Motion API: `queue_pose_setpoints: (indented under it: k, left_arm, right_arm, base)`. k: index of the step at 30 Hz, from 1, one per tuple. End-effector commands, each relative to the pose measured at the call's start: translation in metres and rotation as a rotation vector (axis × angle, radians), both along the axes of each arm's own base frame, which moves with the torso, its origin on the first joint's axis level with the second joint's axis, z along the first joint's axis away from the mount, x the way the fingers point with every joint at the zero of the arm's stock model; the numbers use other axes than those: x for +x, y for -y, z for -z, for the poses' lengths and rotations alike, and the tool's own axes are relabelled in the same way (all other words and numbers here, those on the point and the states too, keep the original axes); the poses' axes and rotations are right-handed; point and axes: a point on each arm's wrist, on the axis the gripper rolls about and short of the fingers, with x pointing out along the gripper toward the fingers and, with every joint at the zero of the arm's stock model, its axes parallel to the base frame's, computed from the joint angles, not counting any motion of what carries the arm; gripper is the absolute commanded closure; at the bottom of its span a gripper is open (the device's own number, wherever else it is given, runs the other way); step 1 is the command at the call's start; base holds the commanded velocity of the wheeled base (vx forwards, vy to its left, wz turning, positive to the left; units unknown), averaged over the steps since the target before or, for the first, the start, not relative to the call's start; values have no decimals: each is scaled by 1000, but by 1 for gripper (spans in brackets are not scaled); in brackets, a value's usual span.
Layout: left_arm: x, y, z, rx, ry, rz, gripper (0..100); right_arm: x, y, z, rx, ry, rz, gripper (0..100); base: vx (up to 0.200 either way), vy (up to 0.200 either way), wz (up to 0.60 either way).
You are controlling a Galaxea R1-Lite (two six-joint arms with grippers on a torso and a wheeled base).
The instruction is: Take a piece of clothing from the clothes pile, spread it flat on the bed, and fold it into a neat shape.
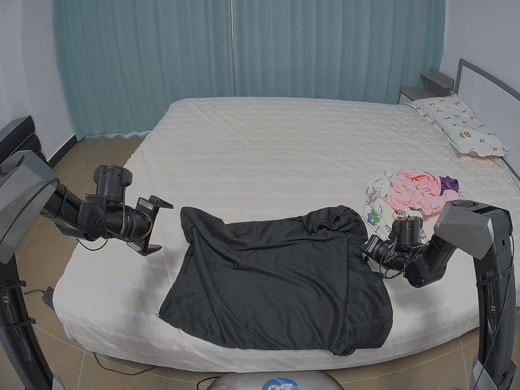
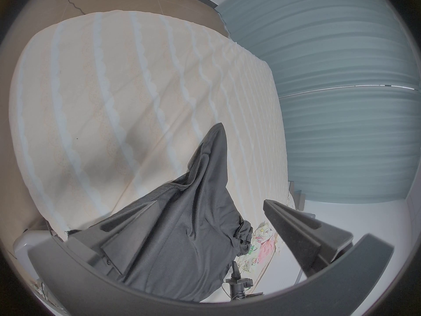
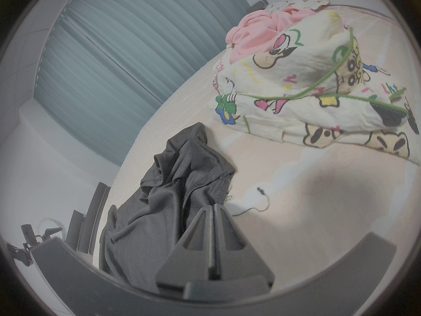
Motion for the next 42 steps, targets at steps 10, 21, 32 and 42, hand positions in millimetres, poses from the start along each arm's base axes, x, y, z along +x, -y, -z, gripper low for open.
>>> queue_pose_setpoints:
  k: [10,21,32,42]
  left_arm:
    - [-1,-3,4,7,-11,-4,0]
    - [-1,-5,5,4,-16,-9,0]
    - [-1,-5,7,5,-20,-9,0]
    - [0,-5,11,6,-29,-8,0]
  right_arm:
    - [17,43,-40,8,147,99,100]
    - [-10,20,-18,1,36,-44,0]
    - [-8,-1,3,-2,-3,-85,100]
    - [-2,6,1,7,19,-64,100]
  base:
    - [0,0,0]
    - [0,0,0]
    - [0,0,0]
    - [0,0,0]
